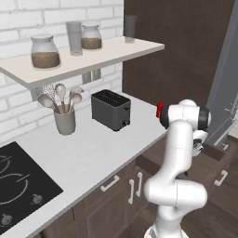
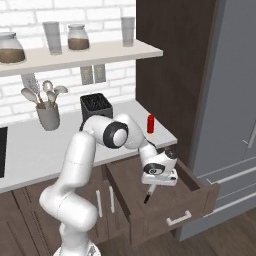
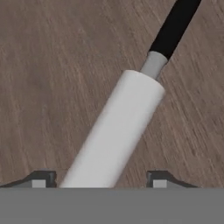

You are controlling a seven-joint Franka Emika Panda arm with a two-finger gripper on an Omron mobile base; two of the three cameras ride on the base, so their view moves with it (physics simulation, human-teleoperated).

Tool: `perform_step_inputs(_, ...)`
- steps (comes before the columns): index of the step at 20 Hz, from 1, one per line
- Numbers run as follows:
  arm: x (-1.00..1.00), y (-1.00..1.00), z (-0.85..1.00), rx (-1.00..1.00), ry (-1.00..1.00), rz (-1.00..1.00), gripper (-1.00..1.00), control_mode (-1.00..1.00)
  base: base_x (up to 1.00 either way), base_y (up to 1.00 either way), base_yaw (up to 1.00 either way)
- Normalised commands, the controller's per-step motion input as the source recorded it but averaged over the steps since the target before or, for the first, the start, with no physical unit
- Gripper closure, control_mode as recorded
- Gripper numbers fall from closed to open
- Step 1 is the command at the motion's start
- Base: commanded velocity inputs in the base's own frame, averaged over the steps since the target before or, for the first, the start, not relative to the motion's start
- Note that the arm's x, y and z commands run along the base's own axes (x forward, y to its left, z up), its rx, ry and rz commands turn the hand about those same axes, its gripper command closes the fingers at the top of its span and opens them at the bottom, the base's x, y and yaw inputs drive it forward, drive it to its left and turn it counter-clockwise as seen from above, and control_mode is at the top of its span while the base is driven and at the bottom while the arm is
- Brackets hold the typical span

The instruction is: Pick the rolling pin from the drawer and place it on the counter.

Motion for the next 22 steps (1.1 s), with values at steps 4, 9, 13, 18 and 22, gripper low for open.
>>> perform_step_inputs(4,0.27,0.04,-0.51,0.00,0.00,0.00,1.00,-1.00,0.00,0.00,0.00)
perform_step_inputs(9,-0.26,-0.25,-0.03,0.03,0.00,0.05,1.00,-1.00,0.00,0.00,0.00)
perform_step_inputs(13,-0.38,-0.07,0.91,0.04,0.00,0.08,1.00,-1.00,0.00,0.00,0.00)
perform_step_inputs(18,-0.09,0.23,1.00,0.00,0.00,0.00,1.00,-1.00,0.00,0.00,0.00)
perform_step_inputs(22,0.00,0.53,1.00,-0.02,-0.04,0.00,1.00,-1.00,0.00,0.00,0.00)
